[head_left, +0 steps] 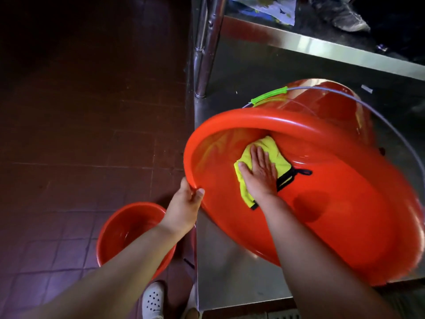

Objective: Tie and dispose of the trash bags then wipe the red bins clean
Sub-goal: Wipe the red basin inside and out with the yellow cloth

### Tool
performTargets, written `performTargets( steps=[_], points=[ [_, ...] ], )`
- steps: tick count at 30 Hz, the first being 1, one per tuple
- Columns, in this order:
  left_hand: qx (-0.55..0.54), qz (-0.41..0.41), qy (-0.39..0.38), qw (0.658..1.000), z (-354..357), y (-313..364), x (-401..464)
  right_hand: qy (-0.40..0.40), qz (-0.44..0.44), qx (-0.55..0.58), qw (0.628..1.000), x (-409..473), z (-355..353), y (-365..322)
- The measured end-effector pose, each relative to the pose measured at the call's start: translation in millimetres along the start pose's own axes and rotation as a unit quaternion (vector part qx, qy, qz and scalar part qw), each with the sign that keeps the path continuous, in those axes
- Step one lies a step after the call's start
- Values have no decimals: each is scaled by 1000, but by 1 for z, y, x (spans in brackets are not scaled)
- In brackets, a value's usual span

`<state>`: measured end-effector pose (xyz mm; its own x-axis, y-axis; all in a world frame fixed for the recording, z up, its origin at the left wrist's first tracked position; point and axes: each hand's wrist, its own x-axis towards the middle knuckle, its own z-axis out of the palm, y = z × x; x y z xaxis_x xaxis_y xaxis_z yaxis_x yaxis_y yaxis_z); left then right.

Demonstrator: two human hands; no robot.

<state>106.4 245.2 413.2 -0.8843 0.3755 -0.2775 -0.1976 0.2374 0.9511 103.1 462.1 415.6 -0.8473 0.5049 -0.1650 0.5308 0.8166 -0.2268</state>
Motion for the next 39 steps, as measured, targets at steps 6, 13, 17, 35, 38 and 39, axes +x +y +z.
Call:
performTargets(
  steps=[6, 13, 17, 35, 38, 39],
  points=[
    [-59, 16, 17, 998, 6, 8, -7, 34, -94, 54, 994, -106, 25, -44],
    [2, 98, 43, 994, 0, 26, -13, 29, -126, 156, 979, -91, 15, -31],
    [36, 140, 72, 987, -22, 39, -5, 24, -104, 102, 989, -22, 4, -13],
    [-152, -60, -12, 986, -6, -2, 0, 37, -38, 44, 998, -70, 22, -49],
    [-131, -52, -3, 990, -6, -3, -1, 34, -105, 8, 994, -117, 31, -51],
    [-128, -51, -5, 991, -7, -3, -1, 32, -110, -6, 993, -121, 32, -49]
  ],
)
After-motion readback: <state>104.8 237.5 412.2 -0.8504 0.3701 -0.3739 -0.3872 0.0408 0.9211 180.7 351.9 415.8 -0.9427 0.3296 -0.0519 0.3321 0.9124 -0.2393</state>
